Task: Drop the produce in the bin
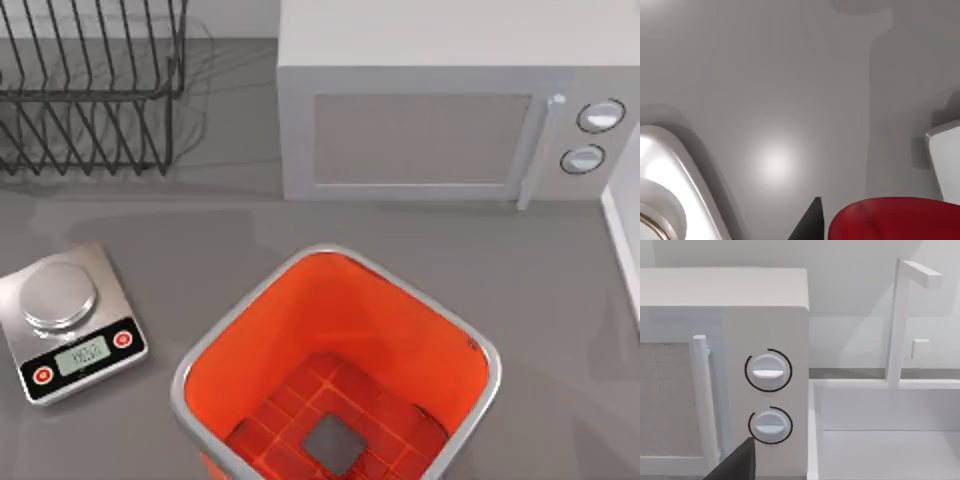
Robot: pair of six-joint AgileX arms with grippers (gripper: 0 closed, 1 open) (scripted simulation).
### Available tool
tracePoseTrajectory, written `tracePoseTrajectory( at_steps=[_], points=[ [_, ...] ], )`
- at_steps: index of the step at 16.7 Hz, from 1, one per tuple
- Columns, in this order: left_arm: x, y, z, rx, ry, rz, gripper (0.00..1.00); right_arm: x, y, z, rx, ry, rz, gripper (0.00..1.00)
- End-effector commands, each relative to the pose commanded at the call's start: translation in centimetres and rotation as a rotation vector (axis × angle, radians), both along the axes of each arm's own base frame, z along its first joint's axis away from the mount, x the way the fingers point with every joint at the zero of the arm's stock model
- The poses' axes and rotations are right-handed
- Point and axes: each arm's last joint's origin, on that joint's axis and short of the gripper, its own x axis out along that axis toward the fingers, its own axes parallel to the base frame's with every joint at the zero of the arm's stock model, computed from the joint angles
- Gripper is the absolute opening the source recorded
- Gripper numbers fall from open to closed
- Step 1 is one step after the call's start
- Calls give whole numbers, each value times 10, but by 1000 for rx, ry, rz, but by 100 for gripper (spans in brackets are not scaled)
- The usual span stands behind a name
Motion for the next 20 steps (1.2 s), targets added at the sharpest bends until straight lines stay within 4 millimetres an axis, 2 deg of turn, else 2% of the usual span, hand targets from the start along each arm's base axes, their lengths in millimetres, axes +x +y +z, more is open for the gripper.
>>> tracePoseTrajectory(
  at_steps=[2,4,6,9,12,14,17,20],
  points=[
    [2,-13,0,-9,3,-51,0,0,0,0,0,0,0,100],
    [6,-42,-1,-22,8,-165,0,0,0,0,0,0,0,100],
    [7,-87,0,-30,13,-339,0,0,0,0,0,0,0,100],
    [-9,-179,3,-23,14,-684,0,0,0,0,0,0,0,100],
    [-55,-274,9,6,-3,-1069,0,0,0,0,0,0,0,100],
    [-98,-324,14,33,-21,-1303,0,0,0,0,0,0,0,100],
    [-157,-367,17,76,-40,-1571,0,0,0,0,0,0,0,100],
    [-195,-384,15,112,-40,-1723,0,0,0,0,0,0,0,100]
  ],
)
